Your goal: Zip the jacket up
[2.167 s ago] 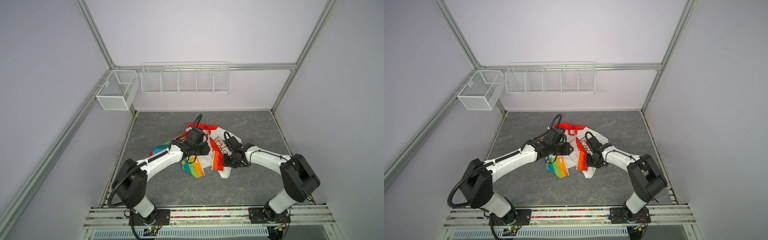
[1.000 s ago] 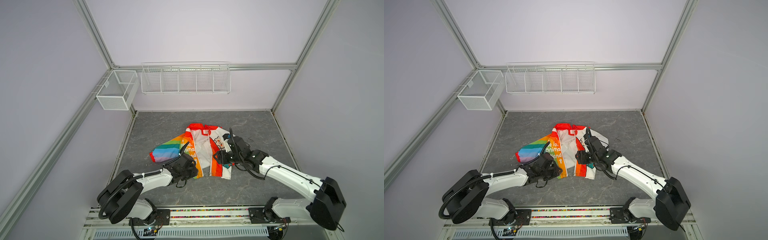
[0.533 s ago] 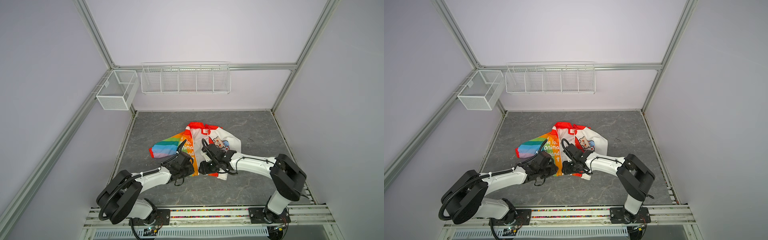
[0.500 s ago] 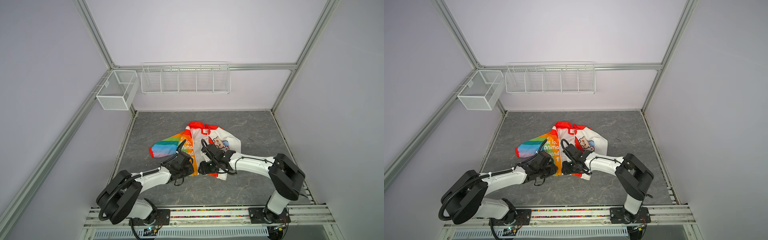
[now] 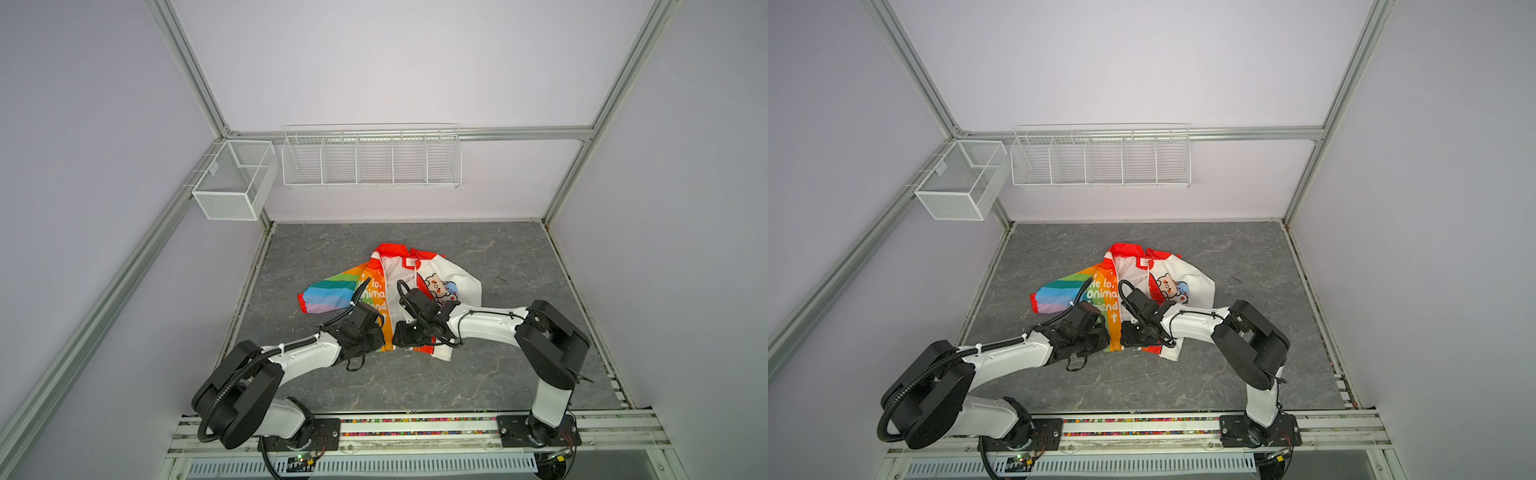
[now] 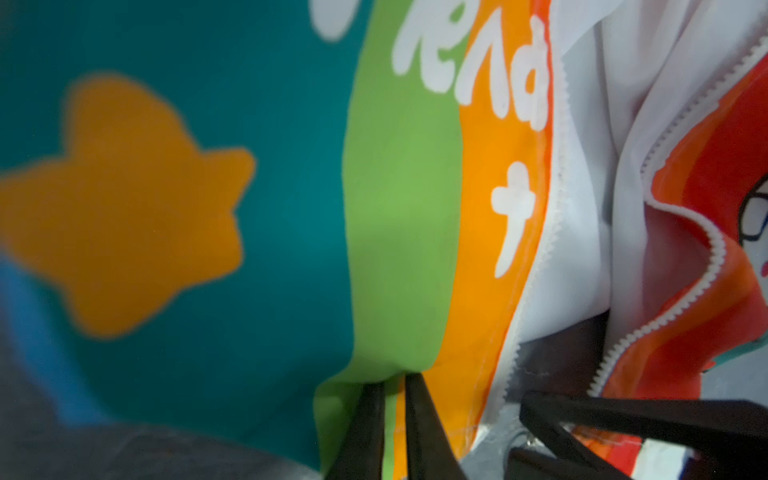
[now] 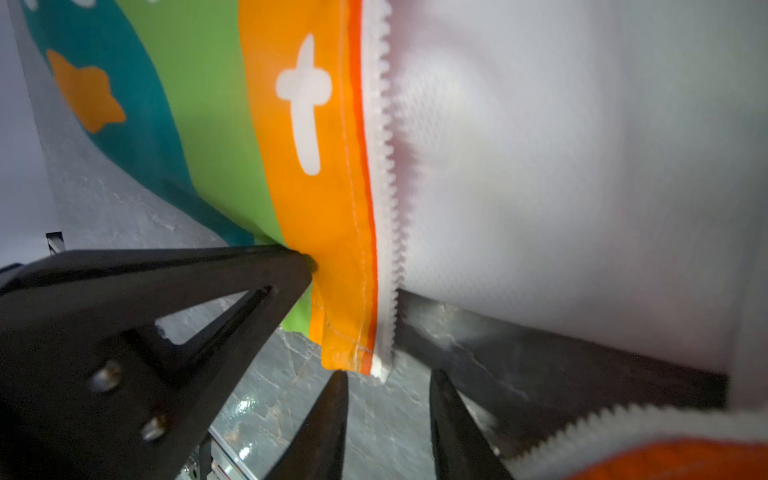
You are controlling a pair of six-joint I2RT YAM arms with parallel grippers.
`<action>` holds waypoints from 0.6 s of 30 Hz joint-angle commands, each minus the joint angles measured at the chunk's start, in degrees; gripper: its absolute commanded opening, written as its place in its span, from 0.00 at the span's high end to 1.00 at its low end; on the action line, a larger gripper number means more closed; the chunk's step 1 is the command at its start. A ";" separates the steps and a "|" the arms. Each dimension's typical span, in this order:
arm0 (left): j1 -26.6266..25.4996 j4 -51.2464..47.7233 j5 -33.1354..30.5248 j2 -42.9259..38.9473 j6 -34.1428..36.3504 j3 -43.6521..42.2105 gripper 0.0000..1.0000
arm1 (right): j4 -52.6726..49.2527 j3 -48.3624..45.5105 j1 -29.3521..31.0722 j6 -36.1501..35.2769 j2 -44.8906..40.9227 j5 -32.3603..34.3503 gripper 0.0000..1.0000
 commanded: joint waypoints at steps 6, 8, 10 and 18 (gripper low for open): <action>0.41 -3.41 -1.17 1.76 0.22 -0.57 0.95 | 3.84 0.01 -1.32 3.40 2.53 -1.96 0.67; 0.40 -3.40 -1.04 2.04 0.22 -0.48 0.96 | 4.68 -0.26 -1.41 3.86 2.91 -2.64 0.67; 0.41 -3.37 -1.04 2.20 0.16 -0.48 0.97 | 5.60 -0.45 -1.53 4.15 3.32 -3.33 0.67; 0.50 -3.87 -1.13 2.09 0.19 -0.48 0.98 | 9.04 -2.18 -1.80 5.52 3.33 -4.88 0.69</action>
